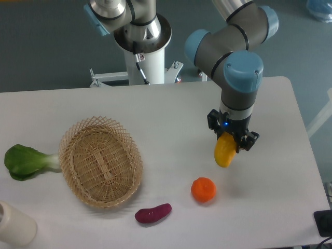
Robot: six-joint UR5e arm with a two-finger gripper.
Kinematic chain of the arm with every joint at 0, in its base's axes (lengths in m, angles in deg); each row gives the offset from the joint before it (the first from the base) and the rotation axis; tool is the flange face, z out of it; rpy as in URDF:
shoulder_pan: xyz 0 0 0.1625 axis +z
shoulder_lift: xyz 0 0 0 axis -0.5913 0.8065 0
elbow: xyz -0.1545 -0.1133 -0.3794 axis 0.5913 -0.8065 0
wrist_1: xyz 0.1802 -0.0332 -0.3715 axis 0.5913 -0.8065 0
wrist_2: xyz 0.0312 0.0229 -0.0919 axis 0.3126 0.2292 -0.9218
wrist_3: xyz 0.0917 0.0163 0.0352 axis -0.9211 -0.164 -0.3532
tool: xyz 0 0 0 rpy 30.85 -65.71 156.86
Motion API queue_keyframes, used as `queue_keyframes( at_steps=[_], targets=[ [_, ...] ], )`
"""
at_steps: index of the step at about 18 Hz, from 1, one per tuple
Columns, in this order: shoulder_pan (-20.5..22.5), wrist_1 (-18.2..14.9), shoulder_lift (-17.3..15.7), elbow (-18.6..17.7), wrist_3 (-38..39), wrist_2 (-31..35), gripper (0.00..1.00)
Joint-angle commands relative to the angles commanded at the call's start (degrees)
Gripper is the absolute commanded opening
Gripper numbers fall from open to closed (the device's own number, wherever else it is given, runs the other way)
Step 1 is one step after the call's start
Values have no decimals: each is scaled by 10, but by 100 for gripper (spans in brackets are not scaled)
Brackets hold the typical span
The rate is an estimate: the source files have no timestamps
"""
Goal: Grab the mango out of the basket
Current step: 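Raise the held mango and move back toward the starting position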
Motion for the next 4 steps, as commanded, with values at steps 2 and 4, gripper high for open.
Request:
queue_keyframes(
  at_steps=[2, 4],
  targets=[
    [1, -1, 0, 0, 0, 0, 43],
    [2, -1, 0, 0, 0, 0, 43]
  ],
)
